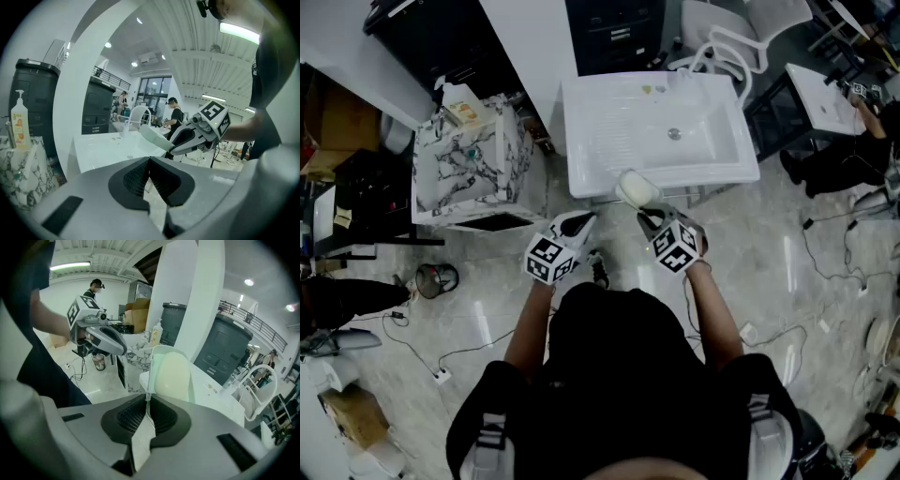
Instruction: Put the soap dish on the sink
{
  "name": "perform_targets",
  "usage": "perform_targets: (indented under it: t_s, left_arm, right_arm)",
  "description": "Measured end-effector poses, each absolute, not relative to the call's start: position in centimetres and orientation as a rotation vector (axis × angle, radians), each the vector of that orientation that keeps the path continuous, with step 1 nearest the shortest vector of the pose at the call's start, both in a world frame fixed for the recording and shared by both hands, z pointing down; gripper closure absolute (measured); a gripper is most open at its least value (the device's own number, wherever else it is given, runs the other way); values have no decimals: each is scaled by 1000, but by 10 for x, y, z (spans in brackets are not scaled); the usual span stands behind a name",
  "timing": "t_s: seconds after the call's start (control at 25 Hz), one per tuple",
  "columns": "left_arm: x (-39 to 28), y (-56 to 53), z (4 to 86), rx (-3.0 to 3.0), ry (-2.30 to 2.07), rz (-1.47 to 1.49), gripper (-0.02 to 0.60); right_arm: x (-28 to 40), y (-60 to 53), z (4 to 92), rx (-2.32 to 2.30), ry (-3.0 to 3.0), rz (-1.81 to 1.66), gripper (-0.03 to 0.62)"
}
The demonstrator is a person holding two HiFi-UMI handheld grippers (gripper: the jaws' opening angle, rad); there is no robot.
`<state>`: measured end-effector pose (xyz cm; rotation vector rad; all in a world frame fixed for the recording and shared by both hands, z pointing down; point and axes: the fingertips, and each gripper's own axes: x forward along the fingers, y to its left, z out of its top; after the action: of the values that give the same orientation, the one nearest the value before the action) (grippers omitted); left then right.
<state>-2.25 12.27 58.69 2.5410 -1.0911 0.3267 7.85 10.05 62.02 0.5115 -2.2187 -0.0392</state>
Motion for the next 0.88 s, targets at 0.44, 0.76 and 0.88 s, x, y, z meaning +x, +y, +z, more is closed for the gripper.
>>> perform_targets:
  t_s: [0.44,0.76,0.88]
  left_arm:
    - [30,219,583,2523,-1135,344,581]
    - [46,250,582,2515,-1159,349,581]
    - [48,254,584,2513,-1160,354,581]
  right_arm:
    - [127,183,614,477,-2232,-103,574]
    - [146,213,619,468,-2236,-98,574]
    - [149,218,622,468,-2240,-85,574]
